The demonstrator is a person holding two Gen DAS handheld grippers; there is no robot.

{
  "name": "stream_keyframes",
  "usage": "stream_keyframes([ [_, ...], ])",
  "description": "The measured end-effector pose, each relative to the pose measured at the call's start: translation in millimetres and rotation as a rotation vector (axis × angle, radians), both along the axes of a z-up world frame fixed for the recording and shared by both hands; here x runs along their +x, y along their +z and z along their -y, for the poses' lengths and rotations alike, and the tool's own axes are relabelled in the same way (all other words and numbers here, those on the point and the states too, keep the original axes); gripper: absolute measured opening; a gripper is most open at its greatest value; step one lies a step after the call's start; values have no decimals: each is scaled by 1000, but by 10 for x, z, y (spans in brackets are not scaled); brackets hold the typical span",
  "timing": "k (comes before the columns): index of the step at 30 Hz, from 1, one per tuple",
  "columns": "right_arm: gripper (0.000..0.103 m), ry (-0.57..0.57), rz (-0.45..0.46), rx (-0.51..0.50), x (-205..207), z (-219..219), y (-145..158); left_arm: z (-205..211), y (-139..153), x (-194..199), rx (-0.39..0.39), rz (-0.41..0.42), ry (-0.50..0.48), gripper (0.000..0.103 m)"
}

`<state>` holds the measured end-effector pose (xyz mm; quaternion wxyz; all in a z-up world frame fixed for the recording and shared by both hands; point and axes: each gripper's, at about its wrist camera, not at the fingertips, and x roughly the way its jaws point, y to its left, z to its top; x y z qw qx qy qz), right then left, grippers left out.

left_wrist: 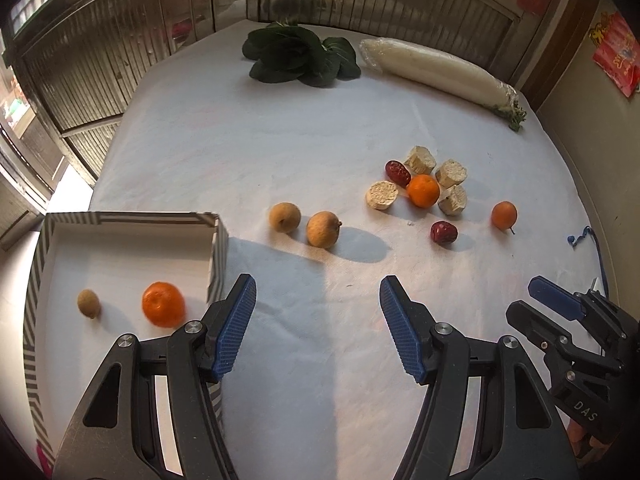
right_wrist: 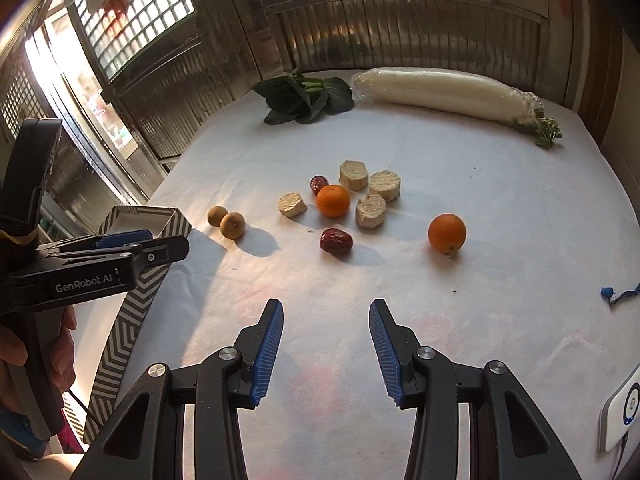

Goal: Organize fruits
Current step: 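Move both open grippers back toward the remaining fruit on the cloth, then grasp the red jujube with the right gripper while the left grasps a brown fruit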

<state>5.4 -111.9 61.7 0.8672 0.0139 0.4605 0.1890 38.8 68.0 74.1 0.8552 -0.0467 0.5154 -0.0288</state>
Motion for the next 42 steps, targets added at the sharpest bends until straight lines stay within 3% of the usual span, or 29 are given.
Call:
stream_keyframes([
  [13,43,-9,-41,12,142,34,-179,31,-193,243,-46,-26,0,65],
  [39,43,39,-25,-15,692,-180,-372,235,-568,674,28,-65,-9,65],
  [42,43,59,-27,-25,759,-247,-422,250,-568,670,37,-60,-21,60],
])
